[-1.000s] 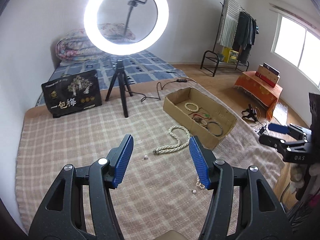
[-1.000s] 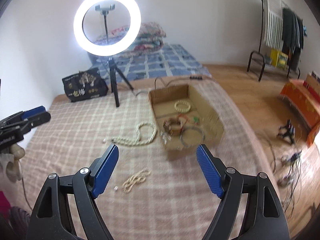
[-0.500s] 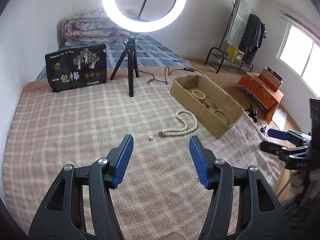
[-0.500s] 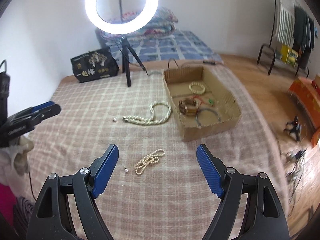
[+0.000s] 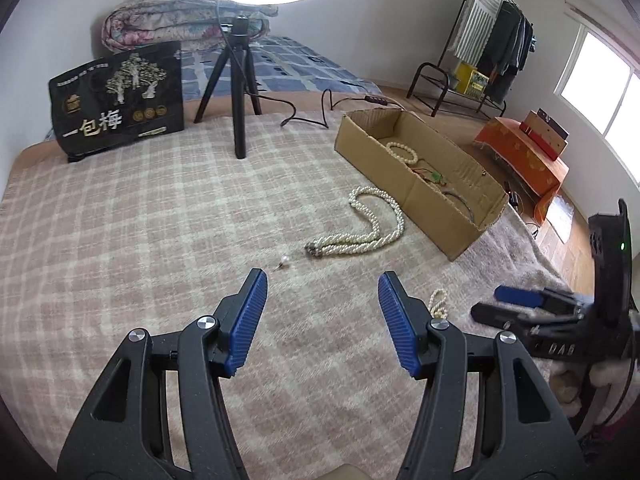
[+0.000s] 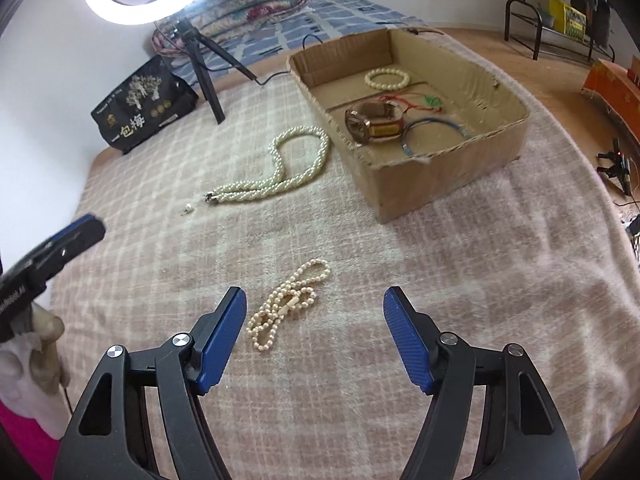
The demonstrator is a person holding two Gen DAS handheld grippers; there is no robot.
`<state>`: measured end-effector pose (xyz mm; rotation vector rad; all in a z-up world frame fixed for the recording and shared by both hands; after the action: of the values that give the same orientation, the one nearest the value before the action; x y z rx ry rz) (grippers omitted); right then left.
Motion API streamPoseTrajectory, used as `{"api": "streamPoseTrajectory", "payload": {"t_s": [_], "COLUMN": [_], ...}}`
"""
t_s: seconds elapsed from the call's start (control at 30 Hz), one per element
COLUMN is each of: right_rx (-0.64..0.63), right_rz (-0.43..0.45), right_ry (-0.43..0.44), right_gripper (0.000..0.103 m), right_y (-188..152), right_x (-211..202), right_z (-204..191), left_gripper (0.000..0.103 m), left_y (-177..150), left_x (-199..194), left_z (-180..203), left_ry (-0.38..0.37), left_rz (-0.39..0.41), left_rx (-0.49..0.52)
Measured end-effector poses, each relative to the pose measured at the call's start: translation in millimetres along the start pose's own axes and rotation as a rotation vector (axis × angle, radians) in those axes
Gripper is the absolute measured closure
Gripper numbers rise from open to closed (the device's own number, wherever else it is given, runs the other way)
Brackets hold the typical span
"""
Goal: Organize jewelry
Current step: 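Grasp the twisted pearl necklace with the left tool while the right tool grasps the small pearl strand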
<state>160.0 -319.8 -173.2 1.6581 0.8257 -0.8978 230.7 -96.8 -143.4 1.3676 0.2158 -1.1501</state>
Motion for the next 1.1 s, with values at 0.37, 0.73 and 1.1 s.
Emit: {"api": "streamPoseTrajectory", "payload": {"t_s": [0.37, 0.73, 1.1], "right_rx": [-0.043, -0.064, -0.161], "right_rz": [-0.035, -0.049, -0.051], "right_ry": [-0.064, -0.103, -0.149], "right_gripper": [0.040, 0.045, 0.057], "right_y": [-2, -2, -9], "right_x": [31, 48, 46], "right_z": [-14, -10, -10], "left_gripper": [0.043, 0.043, 0.043], "left_y": [25, 37, 39], "left_x": [47, 97, 141], "left_z": [15, 30, 32], "left_ry": [-0.043, -0.077, -0.151], "left_rz": [-0.057, -0.142, -0.234], "left_rx": [0.086, 0.136, 0.088]}}
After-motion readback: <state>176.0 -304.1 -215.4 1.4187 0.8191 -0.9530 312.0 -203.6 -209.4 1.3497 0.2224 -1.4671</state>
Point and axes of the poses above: each gripper's, at about its wrist camera, not at the fingertips, and x roughly the way its jaws point, z to its right, y to its top, the point moved 4 cm from there along x, roughly the way its jaws point, and after that the axes turned 3 degrees about -y, right-handed, at the moved point
